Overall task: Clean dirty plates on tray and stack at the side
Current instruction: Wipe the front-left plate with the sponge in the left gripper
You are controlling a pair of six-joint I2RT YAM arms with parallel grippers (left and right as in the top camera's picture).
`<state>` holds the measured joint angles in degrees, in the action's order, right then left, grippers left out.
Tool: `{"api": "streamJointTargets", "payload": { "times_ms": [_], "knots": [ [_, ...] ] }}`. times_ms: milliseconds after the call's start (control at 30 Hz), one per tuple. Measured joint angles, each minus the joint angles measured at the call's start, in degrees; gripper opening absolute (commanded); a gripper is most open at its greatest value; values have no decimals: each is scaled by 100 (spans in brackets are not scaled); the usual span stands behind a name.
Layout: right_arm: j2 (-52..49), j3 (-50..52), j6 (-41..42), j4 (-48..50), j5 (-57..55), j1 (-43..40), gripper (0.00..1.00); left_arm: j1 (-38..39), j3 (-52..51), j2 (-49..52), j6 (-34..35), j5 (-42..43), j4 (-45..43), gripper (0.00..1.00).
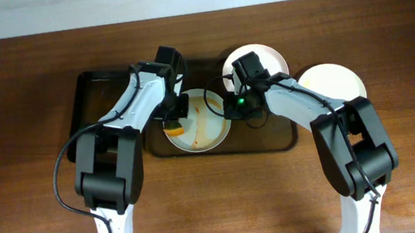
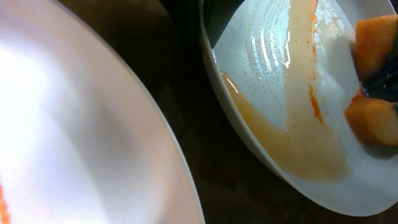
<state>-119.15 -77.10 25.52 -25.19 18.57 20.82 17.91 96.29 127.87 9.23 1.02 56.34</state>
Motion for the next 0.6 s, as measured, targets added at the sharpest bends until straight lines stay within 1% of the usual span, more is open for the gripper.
{"api": "streamJointTargets", "payload": {
  "times_ms": [33, 67, 133, 167, 233, 367, 400, 467, 533, 600],
  "knots": [
    [0, 0, -2, -2, 2, 0, 4, -2, 81, 35, 256, 4, 166, 0],
    [0, 0, 2, -4, 2, 0, 5, -4, 264, 116, 369, 26, 380, 0],
    [0, 2, 0, -11, 17, 0, 4, -57, 588, 262, -37, 356, 713, 0],
    [0, 2, 4, -15, 17, 0, 4, -101, 686, 293, -214, 595, 726, 0],
    [0, 2, 20, -17, 20, -4, 4, -83, 848, 297, -389, 1126, 507, 0],
    [0, 0, 22, -17, 20, -4, 4, -63, 872, 297, -507, 2352, 282, 0],
    [0, 2, 22, -17, 20, -4, 4, -63, 872, 297, -518, 2542, 243, 0],
    [0, 0, 22, -17, 20, -4, 4, -70, 870, 297, -518, 2704, 101, 0],
    [0, 0, 24, -17, 20, -4, 4, -74, 774, 297, -516, 2734, -225, 0],
    [0, 2, 24, -17, 22, -4, 4, -74, 334, 297, -494, 2704, -629, 0]
  ]
}}
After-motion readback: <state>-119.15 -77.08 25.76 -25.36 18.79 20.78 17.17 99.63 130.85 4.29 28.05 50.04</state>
